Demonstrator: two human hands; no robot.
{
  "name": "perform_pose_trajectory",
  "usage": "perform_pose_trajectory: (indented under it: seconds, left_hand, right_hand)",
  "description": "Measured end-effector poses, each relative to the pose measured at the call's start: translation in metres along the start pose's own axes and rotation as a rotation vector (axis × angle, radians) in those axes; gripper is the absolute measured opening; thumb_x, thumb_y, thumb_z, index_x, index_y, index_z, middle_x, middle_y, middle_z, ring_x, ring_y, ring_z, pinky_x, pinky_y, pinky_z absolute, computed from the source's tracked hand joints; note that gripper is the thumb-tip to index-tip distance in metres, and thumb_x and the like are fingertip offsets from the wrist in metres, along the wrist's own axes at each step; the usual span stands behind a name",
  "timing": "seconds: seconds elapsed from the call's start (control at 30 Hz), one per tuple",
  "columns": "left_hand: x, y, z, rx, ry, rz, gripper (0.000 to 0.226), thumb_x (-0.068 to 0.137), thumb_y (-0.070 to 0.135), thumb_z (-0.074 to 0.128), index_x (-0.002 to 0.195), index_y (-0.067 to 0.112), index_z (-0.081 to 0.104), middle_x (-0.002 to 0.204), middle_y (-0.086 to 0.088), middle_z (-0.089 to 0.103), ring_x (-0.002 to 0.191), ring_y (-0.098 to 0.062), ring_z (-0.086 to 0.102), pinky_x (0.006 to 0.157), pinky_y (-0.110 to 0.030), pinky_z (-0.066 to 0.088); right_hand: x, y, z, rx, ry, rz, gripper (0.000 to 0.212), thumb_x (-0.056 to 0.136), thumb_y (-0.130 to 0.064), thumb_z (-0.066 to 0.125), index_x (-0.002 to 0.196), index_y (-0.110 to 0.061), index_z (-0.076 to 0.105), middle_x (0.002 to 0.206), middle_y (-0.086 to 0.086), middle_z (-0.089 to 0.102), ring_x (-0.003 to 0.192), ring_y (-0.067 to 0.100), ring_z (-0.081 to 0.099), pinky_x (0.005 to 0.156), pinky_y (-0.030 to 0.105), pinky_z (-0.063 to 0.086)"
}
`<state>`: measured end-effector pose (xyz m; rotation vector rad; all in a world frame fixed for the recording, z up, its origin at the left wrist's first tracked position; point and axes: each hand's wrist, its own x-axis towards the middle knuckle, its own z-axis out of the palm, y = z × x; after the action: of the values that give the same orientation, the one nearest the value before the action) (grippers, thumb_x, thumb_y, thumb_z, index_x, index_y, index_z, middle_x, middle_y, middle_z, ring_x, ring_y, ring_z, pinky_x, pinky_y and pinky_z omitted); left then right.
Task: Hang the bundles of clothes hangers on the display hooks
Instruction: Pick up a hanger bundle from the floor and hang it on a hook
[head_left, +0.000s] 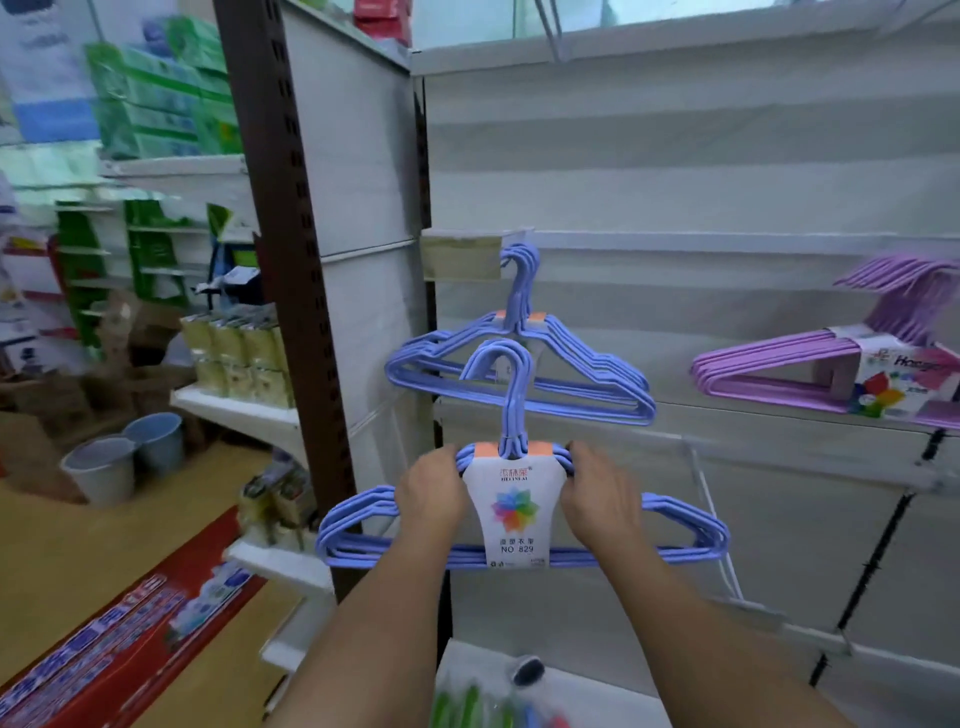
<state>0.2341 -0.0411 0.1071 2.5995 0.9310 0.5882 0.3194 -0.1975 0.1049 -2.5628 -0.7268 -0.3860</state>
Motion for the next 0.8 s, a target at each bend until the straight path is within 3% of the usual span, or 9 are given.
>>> perform_pose_trajectory:
  seconds: [0.13, 0.27, 0.4, 0.57, 0.67, 0.8]
  left_hand:
    - [0.039, 0.009, -0.004, -0.034, 0.007, 0.089, 0.016, 0.092, 0.019, 0.047, 0.105, 0.02, 0.056, 0.105, -0.006, 0.065, 0.096, -0.028, 0.06, 0.068, -0.032, 0.04]
    - [0.077, 0.018, -0.008, -0.086, 0.042, 0.179, 0.031, 0.093, 0.025, 0.049, 0.123, 0.029, 0.055, 0.117, -0.003, 0.065, 0.106, -0.027, 0.059, 0.081, -0.035, 0.046]
    - [0.106, 0.031, -0.02, -0.137, 0.092, 0.309, 0.028, 0.092, 0.024, 0.049, 0.118, 0.029, 0.058, 0.113, -0.004, 0.065, 0.106, -0.028, 0.058, 0.084, -0.035, 0.042]
    - [0.138, 0.045, -0.028, -0.187, 0.064, 0.375, 0.037, 0.093, 0.025, 0.05, 0.129, 0.033, 0.052, 0.124, -0.001, 0.06, 0.116, -0.026, 0.053, 0.095, -0.036, 0.04]
    - [0.151, 0.048, -0.025, -0.21, 0.067, 0.363, 0.038, 0.091, 0.023, 0.052, 0.128, 0.031, 0.053, 0.121, -0.003, 0.063, 0.113, -0.028, 0.056, 0.091, -0.037, 0.043]
    - [0.161, 0.043, -0.02, -0.278, 0.102, 0.341, 0.046, 0.089, 0.017, 0.051, 0.132, 0.033, 0.05, 0.117, -0.001, 0.065, 0.109, -0.027, 0.057, 0.092, -0.04, 0.047]
  right_hand:
    - [0.024, -0.006, 0.006, 0.024, 0.048, 0.143, 0.006, 0.094, -0.016, 0.041, 0.097, -0.019, 0.045, 0.107, 0.008, 0.062, 0.096, 0.034, 0.058, 0.064, 0.034, 0.035]
    - [0.045, -0.015, 0.007, 0.029, 0.141, 0.27, 0.001, 0.095, -0.019, 0.04, 0.094, -0.019, 0.041, 0.108, 0.009, 0.062, 0.096, 0.035, 0.059, 0.065, 0.037, 0.039]
    - [0.065, -0.023, -0.001, 0.02, 0.216, 0.389, 0.01, 0.094, -0.014, 0.04, 0.1, -0.017, 0.046, 0.108, 0.012, 0.065, 0.097, 0.037, 0.061, 0.072, 0.039, 0.045]
    - [0.091, -0.028, -0.018, -0.03, 0.274, 0.423, 0.014, 0.092, -0.011, 0.042, 0.103, -0.016, 0.047, 0.111, 0.012, 0.063, 0.1, 0.037, 0.059, 0.072, 0.038, 0.042]
    - [0.107, -0.032, -0.023, -0.051, 0.276, 0.426, 0.025, 0.092, -0.01, 0.044, 0.114, -0.019, 0.05, 0.111, 0.009, 0.063, 0.099, 0.036, 0.059, 0.073, 0.037, 0.043]
    - [0.124, -0.036, -0.023, -0.029, 0.318, 0.361, 0.017, 0.09, -0.01, 0.044, 0.104, -0.017, 0.051, 0.107, 0.008, 0.063, 0.095, 0.035, 0.059, 0.067, 0.034, 0.038]
